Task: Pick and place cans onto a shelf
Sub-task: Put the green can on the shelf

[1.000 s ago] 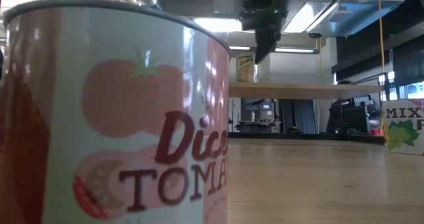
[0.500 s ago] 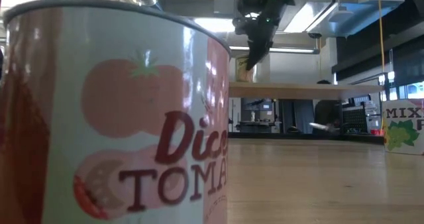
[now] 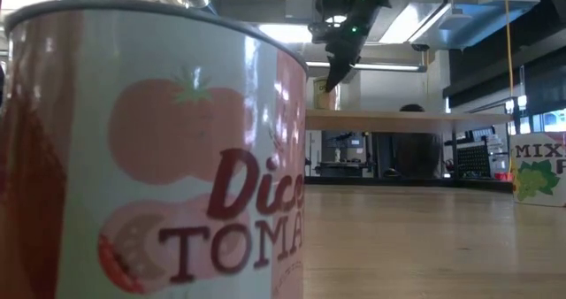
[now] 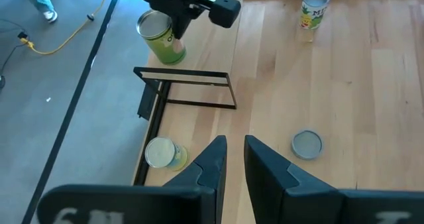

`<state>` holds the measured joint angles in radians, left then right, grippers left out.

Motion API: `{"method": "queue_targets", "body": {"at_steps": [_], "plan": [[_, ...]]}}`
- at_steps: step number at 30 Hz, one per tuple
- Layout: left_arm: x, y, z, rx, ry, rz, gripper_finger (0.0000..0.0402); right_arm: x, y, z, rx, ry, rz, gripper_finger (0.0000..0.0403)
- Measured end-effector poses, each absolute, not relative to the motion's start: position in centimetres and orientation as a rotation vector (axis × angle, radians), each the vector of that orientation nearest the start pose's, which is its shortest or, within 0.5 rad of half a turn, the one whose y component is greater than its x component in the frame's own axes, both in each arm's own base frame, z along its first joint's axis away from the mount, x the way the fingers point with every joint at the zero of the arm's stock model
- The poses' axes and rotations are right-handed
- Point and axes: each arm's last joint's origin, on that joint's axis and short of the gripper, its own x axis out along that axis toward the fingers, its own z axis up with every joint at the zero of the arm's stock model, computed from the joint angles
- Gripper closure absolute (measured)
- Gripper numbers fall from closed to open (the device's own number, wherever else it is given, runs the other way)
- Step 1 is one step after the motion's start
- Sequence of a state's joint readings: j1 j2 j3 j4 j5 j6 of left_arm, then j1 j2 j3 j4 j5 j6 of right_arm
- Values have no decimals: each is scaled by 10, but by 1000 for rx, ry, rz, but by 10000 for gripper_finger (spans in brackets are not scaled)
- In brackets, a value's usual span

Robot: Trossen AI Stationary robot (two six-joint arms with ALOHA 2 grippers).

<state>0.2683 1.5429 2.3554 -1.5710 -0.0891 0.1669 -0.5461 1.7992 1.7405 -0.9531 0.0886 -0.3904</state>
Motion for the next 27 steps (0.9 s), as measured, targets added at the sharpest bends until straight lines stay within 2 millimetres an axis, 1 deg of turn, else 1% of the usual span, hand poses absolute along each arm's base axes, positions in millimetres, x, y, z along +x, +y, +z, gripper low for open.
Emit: {"method": "queue_targets", "body": {"at_steps": [3, 6, 8, 10, 15, 27], "plan": [[200, 58, 520, 89, 785, 276, 356, 317, -193, 322, -63, 1140, -291, 403], [200, 57, 520, 89, 785, 275, 356, 308, -188, 324, -45, 1196, -276, 403], [200, 58, 520, 89, 785, 276, 356, 303, -192, 323, -31, 1231, -288, 403], [200, 58, 520, 89, 785, 276, 356, 299, -199, 321, -21, 1243, -313, 403], [200, 57, 520, 89, 785, 275, 356, 301, -215, 324, -39, 1151, -373, 403], [200, 57, 520, 89, 785, 275, 356, 306, -222, 328, -62, 1059, -387, 403]]}}
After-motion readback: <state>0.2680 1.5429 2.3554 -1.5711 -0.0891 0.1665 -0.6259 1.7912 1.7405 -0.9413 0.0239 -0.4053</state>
